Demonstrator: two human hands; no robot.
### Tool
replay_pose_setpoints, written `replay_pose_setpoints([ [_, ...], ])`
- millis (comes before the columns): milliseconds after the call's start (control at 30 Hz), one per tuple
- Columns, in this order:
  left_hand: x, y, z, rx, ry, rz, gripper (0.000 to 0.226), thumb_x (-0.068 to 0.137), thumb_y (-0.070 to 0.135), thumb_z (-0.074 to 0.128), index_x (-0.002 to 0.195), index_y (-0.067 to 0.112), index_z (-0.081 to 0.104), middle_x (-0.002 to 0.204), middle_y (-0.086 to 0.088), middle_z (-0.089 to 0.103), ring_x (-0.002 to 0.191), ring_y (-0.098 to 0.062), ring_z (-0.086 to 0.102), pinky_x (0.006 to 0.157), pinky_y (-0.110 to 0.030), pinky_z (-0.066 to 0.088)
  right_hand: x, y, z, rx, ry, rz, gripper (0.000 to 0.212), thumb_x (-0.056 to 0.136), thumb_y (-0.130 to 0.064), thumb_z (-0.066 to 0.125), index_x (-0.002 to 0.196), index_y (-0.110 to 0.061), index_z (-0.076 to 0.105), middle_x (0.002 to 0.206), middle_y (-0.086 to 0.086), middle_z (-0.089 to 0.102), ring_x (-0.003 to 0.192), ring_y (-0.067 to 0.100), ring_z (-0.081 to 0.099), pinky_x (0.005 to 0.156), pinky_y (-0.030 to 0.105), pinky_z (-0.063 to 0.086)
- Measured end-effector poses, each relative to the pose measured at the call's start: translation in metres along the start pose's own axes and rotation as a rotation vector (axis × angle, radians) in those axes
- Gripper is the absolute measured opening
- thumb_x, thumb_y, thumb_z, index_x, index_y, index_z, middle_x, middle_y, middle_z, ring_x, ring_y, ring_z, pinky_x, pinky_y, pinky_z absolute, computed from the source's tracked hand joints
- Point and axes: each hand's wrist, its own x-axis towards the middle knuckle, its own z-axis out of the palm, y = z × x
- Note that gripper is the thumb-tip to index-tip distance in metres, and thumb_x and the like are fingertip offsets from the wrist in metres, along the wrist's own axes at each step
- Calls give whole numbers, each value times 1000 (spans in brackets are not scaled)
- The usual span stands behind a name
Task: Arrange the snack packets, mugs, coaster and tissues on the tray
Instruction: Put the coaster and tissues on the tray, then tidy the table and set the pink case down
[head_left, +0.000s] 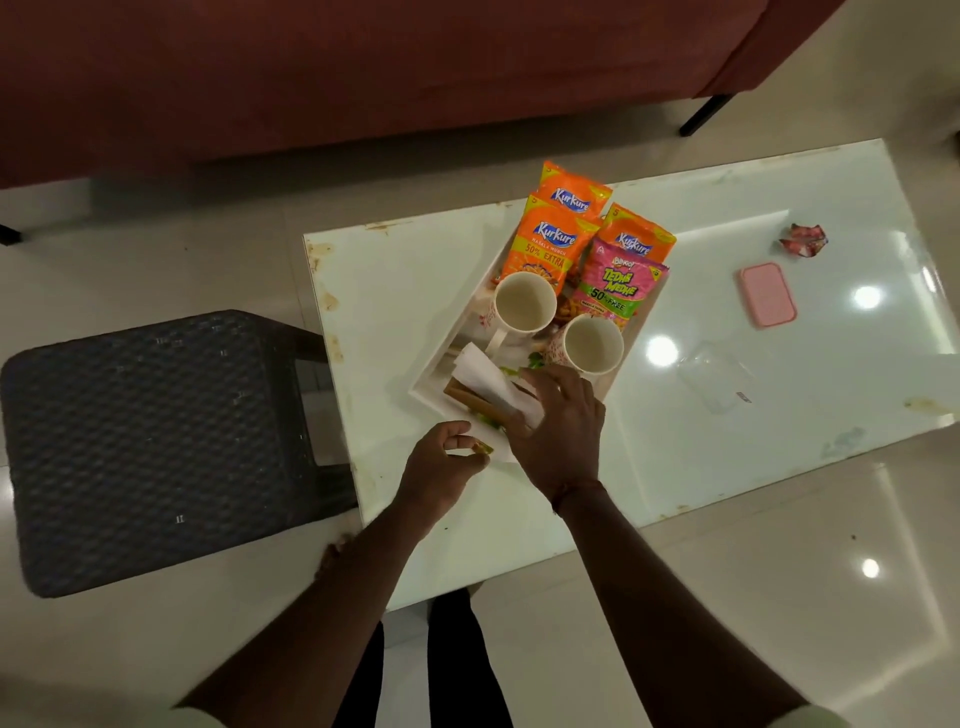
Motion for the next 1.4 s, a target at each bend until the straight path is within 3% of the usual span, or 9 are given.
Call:
replay_pose_setpoints([
  [200, -24, 23, -22, 184, 20, 86, 48, 85, 24, 73, 128, 18, 54, 127, -3, 61, 106, -13, 57, 84, -22, 46, -25, -9, -25, -26, -7, 6, 69, 76, -40, 66, 139, -23, 44, 147, 1, 44, 139, 24, 37, 111, 44, 32],
  [400, -80, 63, -51, 756, 136, 455, 58, 94, 37, 57, 145, 15, 39, 150, -8, 43, 137, -23, 42, 108, -37, 41, -68, -31, -73, -124, -130, 54, 82, 86, -60, 48, 153, -22, 19, 162, 3, 23, 151, 24, 16, 120, 48, 23],
  [633, -131, 94, -56, 1238, 177, 839, 75, 94, 49, 49, 153, 9, 26, 161, -14, 22, 150, -32, 16, 119, -53, 22, -104, -47, -133, -158, -137, 133, 84, 92, -67, 31, 156, -22, 3, 166, 2, 2, 153, 22, -2, 122, 46, 4],
  [767, -158, 122, -42, 1256, 162, 890, 74, 96, 53, 36, 154, 10, 20, 163, -12, 17, 151, -31, 12, 120, -53, 20, -120, -41, -169, -165, -118, 121, 85, 92, -69, 27, 156, -21, -3, 164, 1, -9, 152, 22, -11, 123, 49, 2],
  [933, -195, 145, -13, 1255, 228, 821, 72, 99, 51, 31, 155, 8, 14, 164, -13, 10, 152, -31, 4, 122, -51, 15, -136, -19, -210, -190, -151, 51, 87, 92, -68, 26, 156, -19, -6, 165, 4, -12, 151, 22, -14, 123, 49, 1],
  [1200, -238, 153, 65, 1231, 309, 816, 76, 97, 49, 43, 155, 8, 14, 163, -14, 15, 151, -32, 9, 121, -52, 18, -137, 48, -269, -223, -145, -38, 85, 93, -65, 24, 156, -17, -8, 164, 4, -14, 151, 22, -15, 123, 51, 4],
  [1400, -246, 170, 125, 1249, 346, 835, 77, 97, 51, 35, 155, 5, 11, 163, -17, 10, 151, -33, 6, 121, -49, 20, -118, 94, -311, -244, -91, -62, 86, 92, -67, 24, 156, -18, -6, 165, 4, -12, 152, 22, -13, 123, 49, 2],
])
